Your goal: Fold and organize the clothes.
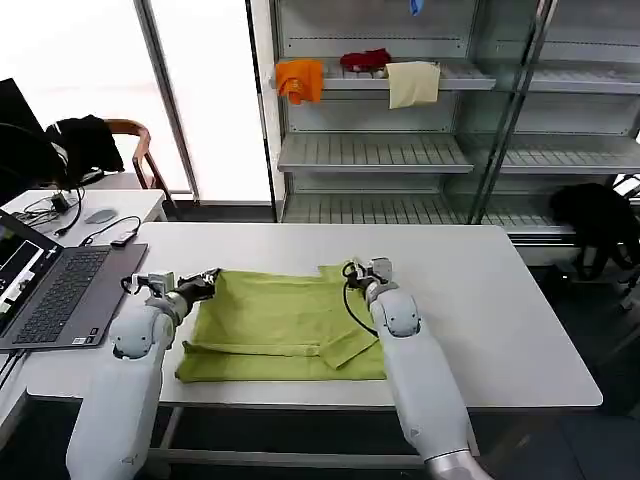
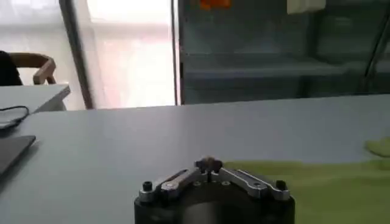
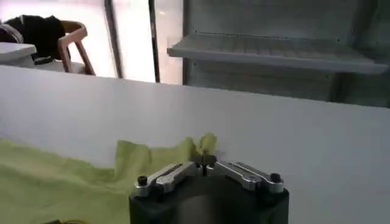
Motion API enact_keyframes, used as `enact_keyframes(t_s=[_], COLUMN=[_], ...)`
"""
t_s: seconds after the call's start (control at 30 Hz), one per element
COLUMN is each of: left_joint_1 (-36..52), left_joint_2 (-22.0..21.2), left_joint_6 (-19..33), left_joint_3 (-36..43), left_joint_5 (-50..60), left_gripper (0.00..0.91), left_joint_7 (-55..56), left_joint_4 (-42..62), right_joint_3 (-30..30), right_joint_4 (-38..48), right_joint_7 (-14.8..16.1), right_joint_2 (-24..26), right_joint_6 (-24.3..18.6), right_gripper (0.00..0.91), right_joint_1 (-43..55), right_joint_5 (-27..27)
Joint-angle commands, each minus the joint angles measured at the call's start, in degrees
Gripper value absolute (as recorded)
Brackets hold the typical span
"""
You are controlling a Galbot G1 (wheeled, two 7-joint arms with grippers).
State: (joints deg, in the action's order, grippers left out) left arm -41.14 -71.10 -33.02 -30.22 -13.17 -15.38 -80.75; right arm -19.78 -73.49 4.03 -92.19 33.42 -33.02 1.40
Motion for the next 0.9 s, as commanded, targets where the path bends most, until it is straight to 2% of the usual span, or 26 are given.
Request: enact_keyframes(t_s=[0.03, 0.33, 0.9], left_joint_1=[-2.56, -9.62, -21.6], left_joint_2=[0.26, 2.33, 4.23], left_joint_6=[-0.08, -0.06, 1.16], left_joint_3=[-0.43, -3.01, -7.68], left_joint_5=[-2.35, -4.92, -7.64], left_gripper=[0.01, 0.01, 0.01], left_joint_7=[0.36, -1.63, -4.42], left_joint_4=[-5.77, -12.45, -21.42], right_joint_3=[0.67, 0.21, -0.81], right_joint_4=[-11.24, -21.85, -35.05], right_joint_7=[-0.63, -0.19, 0.28], right_joint_2=[0.23, 1.69, 3.68], right_joint_6=[-0.1, -0.06, -0.06], right_gripper=[0.0, 0.0, 0.0], right_joint_1=[-4.08, -13.25, -28.72], right_joint_5=[4.11, 3.79, 3.06])
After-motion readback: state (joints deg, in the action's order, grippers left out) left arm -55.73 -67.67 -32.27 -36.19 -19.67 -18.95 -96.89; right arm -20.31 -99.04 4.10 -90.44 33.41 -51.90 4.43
